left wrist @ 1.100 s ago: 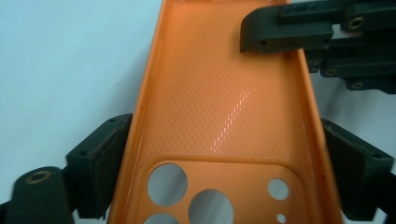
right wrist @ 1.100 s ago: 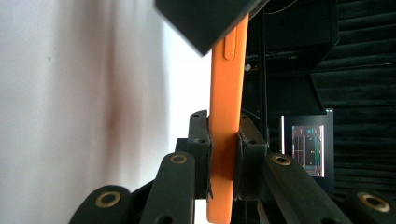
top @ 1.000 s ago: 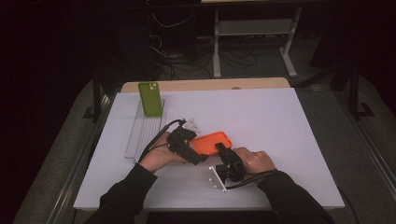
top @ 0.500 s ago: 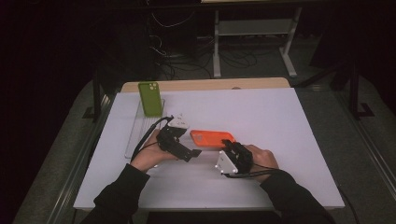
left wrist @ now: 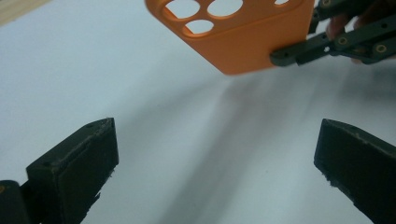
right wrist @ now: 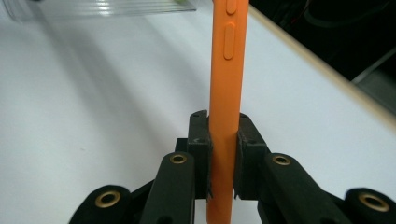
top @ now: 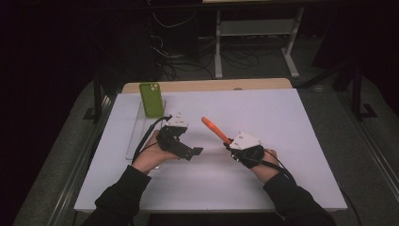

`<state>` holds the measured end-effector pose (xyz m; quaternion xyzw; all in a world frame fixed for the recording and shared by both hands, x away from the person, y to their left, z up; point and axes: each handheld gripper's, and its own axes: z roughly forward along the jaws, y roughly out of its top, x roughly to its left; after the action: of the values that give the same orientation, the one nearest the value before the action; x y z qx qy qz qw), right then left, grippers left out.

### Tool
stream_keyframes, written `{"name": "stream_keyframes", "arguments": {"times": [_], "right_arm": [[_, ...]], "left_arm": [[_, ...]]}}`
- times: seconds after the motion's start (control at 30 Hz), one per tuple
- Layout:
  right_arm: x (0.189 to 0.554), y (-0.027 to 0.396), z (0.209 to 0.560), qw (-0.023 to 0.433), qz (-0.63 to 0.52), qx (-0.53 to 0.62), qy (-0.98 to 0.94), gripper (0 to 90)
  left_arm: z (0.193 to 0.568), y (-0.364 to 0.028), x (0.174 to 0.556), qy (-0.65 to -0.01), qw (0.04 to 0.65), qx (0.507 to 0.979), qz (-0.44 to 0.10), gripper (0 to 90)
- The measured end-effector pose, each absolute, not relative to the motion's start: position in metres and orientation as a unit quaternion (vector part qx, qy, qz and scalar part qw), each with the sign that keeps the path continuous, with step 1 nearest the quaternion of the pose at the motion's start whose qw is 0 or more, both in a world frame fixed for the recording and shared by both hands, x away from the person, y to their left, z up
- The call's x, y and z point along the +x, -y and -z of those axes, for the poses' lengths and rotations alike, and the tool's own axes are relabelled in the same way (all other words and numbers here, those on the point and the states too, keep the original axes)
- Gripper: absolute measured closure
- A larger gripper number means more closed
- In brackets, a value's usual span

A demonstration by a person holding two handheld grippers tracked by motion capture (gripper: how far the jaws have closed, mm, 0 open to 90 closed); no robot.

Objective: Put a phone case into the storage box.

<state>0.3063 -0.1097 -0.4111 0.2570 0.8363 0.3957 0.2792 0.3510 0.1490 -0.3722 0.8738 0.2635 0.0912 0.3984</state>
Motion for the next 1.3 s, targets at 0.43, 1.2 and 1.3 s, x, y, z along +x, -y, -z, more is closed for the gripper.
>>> {"name": "stream_keyframes", "arguments": {"times": [0.43, 1.2, 1.3], "right_arm": [[0.319, 0.122, 0.41, 0.155, -0.46, 0.344, -0.804, 78.1], [0.311, 0.106, 0.404, 0.122, -0.502, 0.336, -0.788, 78.3], [0.311, 0.105, 0.404, 0.123, -0.508, 0.33, -0.786, 78.2]], "left_arm": [[0.369, -0.15, 0.356, -0.309, 0.443, 0.836, -0.099, 0.0], [0.362, -0.122, 0.362, -0.323, 0.507, 0.795, -0.075, 0.0], [0.363, -0.12, 0.364, -0.327, 0.518, 0.788, -0.066, 0.0]]}}
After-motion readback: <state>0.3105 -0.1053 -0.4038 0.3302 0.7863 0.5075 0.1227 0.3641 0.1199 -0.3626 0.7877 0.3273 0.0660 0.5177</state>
